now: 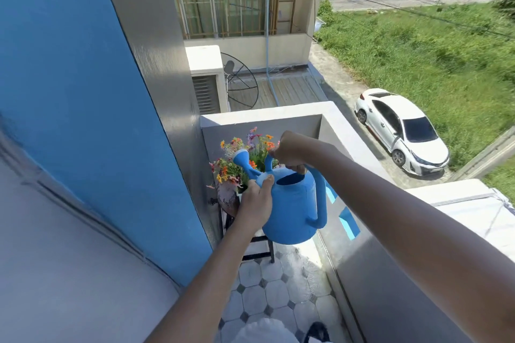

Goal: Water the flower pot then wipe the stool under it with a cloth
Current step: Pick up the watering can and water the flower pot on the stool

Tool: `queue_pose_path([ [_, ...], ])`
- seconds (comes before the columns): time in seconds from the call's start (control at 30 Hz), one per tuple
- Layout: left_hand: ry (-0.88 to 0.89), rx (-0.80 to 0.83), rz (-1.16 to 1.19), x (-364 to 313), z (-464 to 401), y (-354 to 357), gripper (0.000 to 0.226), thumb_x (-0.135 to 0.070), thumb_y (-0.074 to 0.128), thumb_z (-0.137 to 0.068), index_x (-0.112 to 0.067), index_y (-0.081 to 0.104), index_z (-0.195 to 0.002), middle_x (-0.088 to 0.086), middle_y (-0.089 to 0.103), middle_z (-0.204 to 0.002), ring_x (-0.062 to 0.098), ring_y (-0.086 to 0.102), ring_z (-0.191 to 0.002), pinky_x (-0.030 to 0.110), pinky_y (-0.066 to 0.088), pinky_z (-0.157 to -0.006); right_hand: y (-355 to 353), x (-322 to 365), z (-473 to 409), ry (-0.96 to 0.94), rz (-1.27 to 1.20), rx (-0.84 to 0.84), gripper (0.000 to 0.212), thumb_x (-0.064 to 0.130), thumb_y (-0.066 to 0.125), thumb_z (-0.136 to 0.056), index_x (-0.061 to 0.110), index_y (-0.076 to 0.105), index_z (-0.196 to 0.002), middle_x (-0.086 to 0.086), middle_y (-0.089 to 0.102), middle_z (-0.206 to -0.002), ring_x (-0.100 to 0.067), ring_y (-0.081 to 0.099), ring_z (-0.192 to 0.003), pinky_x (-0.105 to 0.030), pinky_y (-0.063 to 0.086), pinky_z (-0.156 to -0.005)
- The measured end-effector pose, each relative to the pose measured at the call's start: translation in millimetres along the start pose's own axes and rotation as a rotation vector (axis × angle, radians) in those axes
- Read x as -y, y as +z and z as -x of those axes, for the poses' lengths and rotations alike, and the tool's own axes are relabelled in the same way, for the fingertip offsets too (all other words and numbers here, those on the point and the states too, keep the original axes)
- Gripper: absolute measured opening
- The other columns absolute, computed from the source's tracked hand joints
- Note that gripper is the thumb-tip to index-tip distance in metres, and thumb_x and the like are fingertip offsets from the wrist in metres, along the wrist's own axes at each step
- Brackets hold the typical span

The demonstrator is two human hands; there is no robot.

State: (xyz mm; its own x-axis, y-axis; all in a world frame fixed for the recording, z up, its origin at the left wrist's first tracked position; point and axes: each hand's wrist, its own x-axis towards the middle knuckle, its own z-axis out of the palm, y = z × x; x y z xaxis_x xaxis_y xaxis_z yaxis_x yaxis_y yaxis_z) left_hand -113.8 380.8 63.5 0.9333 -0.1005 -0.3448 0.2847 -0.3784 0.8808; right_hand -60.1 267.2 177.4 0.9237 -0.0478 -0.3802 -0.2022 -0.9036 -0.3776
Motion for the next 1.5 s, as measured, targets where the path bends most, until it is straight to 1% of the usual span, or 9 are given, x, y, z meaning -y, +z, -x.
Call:
queue_pose_path([
  [0.17, -0.003, -0.007, -0.014, 0, 12, -2, 0.048, -0.056, 0.032, -0.096, -0.015, 0.044, -0.116, 0.005, 0.058, -0.099, 0.018, 0.058, -0.09, 0.034, 0.04, -0.066, 6, 2, 7, -0.009, 0.089, 0.042, 0.034, 0.025, 0.047, -0.103, 0.005, 0.058, -0.078, -0.018, 0.071, -0.077, -0.027, 0.063, -0.053, -0.025, 0.046, -0.045],
  [0.3, 0.011, 0.008, -0.017, -1, 20, 7, 0.045, -0.058, 0.031, -0.096, -0.018, 0.043, -0.113, 0.008, 0.058, -0.104, 0.022, 0.058, -0.095, 0.036, 0.04, -0.07, 5, -5, 12, 0.034, 0.126, 0.03, 0.048, 0.036, 0.046, -0.103, -0.006, 0.065, -0.091, -0.021, 0.074, -0.078, -0.021, 0.058, -0.041, -0.022, 0.042, -0.04],
  [0.47, 0.02, 0.064, -0.008, -8, 27, 22, 0.043, -0.055, 0.03, -0.098, -0.016, 0.04, -0.112, 0.009, 0.057, -0.103, 0.019, 0.054, -0.086, 0.033, 0.036, -0.062, -2, -19, 16, 0.075, 0.128, 0.027, 0.043, 0.034, 0.05, -0.101, -0.006, 0.066, -0.094, -0.024, 0.075, -0.078, -0.023, 0.058, -0.04, -0.021, 0.042, -0.041],
  [0.67, 0.02, 0.114, -0.005, -6, 28, 43, 0.059, -0.057, 0.029, -0.097, -0.009, 0.04, -0.129, 0.012, 0.055, -0.118, 0.026, 0.054, -0.107, 0.036, 0.038, -0.079, -4, -39, 26, 0.103, 0.096, 0.025, 0.046, 0.034, 0.051, -0.101, -0.007, 0.066, -0.086, -0.017, 0.064, -0.064, -0.021, 0.052, -0.038, -0.021, 0.04, -0.041],
  [1.03, 0.017, 0.145, 0.008, -2, 27, 54, 0.053, -0.058, 0.029, -0.097, -0.014, 0.042, -0.123, 0.009, 0.055, -0.117, 0.021, 0.055, -0.105, 0.034, 0.039, -0.078, 3, -53, 27, 0.134, 0.049, -0.016, 0.042, 0.031, 0.052, -0.101, 0.003, 0.054, -0.069, -0.009, 0.056, -0.052, -0.015, 0.048, -0.028, -0.019, 0.04, -0.041],
  [1.27, 0.065, 0.12, 0.007, -5, 16, 50, 0.052, -0.057, 0.031, -0.097, -0.015, 0.043, -0.125, 0.009, 0.057, -0.115, 0.022, 0.056, -0.102, 0.034, 0.039, -0.076, 7, -56, 24, 0.154, -0.027, -0.076, 0.043, 0.021, 0.043, -0.104, 0.014, 0.045, -0.062, -0.018, 0.07, -0.061, -0.033, 0.068, -0.053, -0.034, 0.057, -0.063],
  [1.37, 0.094, 0.122, 0.007, -9, 11, 48, 0.05, -0.057, 0.031, -0.097, -0.017, 0.043, -0.125, 0.008, 0.057, -0.113, 0.021, 0.057, -0.101, 0.035, 0.041, -0.077, 2, -55, 23, 0.154, -0.03, -0.075, 0.047, 0.03, 0.043, -0.105, -0.002, 0.063, -0.078, -0.006, 0.054, -0.032, -0.021, 0.056, -0.035, -0.025, 0.047, -0.047],
  [1.43, 0.111, 0.114, 0.013, -10, 5, 48, 0.049, -0.058, 0.031, -0.096, -0.02, 0.043, -0.124, 0.008, 0.058, -0.113, 0.021, 0.057, -0.101, 0.036, 0.043, -0.078, -1, -54, 25, 0.155, -0.045, -0.05, 0.036, 0.022, 0.043, -0.104, -0.005, 0.067, -0.104, -0.005, 0.054, -0.041, -0.015, 0.053, -0.033, -0.024, 0.04, -0.042],
  [1.5, 0.124, 0.108, 0.023, -13, 0, 48, 0.046, -0.055, 0.033, -0.097, -0.02, 0.043, -0.125, 0.008, 0.058, -0.112, 0.02, 0.058, -0.098, 0.034, 0.041, -0.075, -4, -55, 26, 0.148, -0.099, -0.06, 0.035, 0.02, 0.044, -0.102, -0.008, 0.064, -0.11, -0.006, 0.053, -0.056, -0.016, 0.052, -0.043, -0.026, 0.039, -0.043],
])
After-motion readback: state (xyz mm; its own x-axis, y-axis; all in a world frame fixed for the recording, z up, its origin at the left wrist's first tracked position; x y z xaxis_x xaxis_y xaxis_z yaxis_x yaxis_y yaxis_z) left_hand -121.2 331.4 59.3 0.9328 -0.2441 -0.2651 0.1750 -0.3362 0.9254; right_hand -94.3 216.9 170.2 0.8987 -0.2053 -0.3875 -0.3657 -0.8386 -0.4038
